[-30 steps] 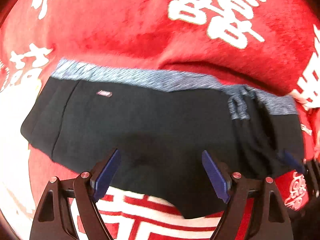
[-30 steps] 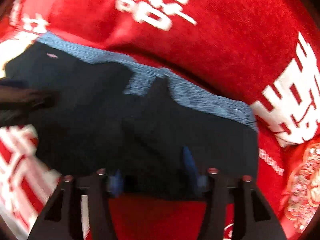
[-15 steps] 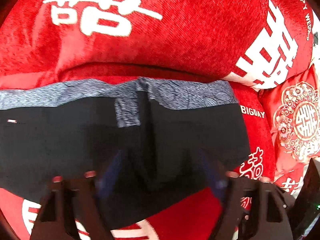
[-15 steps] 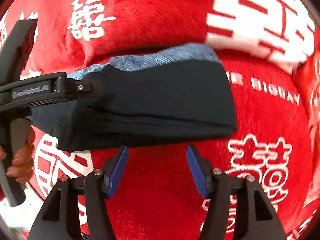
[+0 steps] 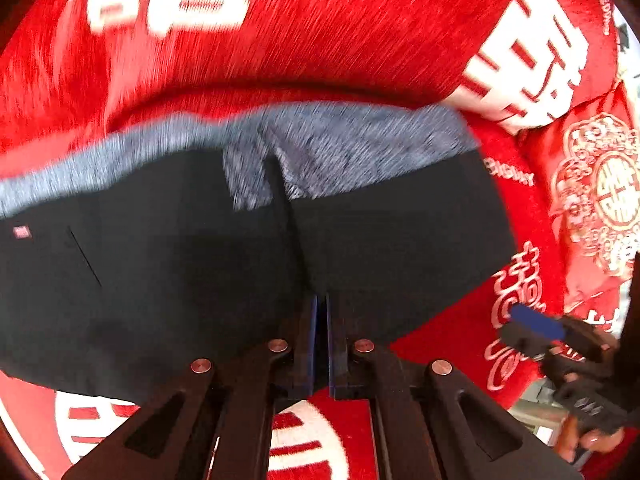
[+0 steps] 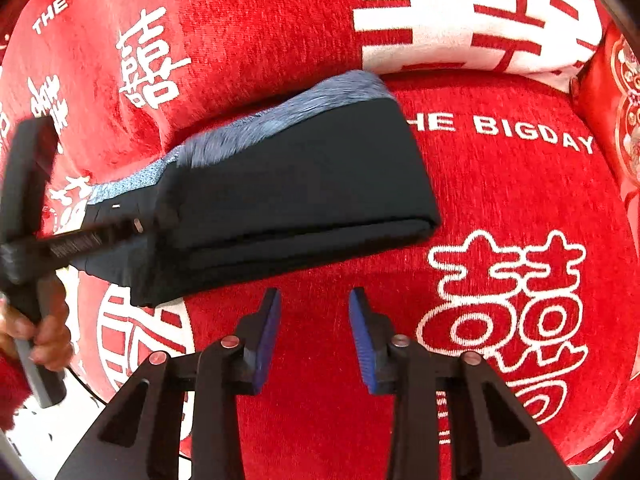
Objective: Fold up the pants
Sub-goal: 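Open both grippers and withdraw them from the folded trousers, then move both grippers to the ends of the folded black trousers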
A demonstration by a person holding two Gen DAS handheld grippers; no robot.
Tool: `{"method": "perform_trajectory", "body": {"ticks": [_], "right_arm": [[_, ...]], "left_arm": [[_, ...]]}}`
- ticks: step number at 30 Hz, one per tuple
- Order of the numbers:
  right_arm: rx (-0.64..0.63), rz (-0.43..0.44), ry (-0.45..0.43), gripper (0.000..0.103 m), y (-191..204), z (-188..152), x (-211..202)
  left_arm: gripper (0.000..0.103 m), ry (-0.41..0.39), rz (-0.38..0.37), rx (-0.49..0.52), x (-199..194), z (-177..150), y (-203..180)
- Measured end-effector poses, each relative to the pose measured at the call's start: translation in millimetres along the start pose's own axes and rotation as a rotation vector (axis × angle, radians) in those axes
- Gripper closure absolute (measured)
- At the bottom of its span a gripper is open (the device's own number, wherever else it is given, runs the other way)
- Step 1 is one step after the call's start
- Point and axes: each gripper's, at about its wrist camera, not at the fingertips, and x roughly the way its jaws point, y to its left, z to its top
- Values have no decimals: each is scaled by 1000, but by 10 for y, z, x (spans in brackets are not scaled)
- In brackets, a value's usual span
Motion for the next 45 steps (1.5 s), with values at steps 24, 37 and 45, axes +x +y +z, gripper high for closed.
{"method": "perform_trajectory", "body": {"ticks": [24, 37, 45], "right_arm": [[154, 317, 95, 64, -81, 938, 712], [134, 236, 52, 54, -247, 630, 224], [33, 174, 80, 40, 99, 510, 149]], "left_arm": [[97, -123, 166, -24, -29, 503, -374], [97, -124, 263, -13, -158, 87, -242], [2, -197, 267, -146, -574, -229, -12]]}}
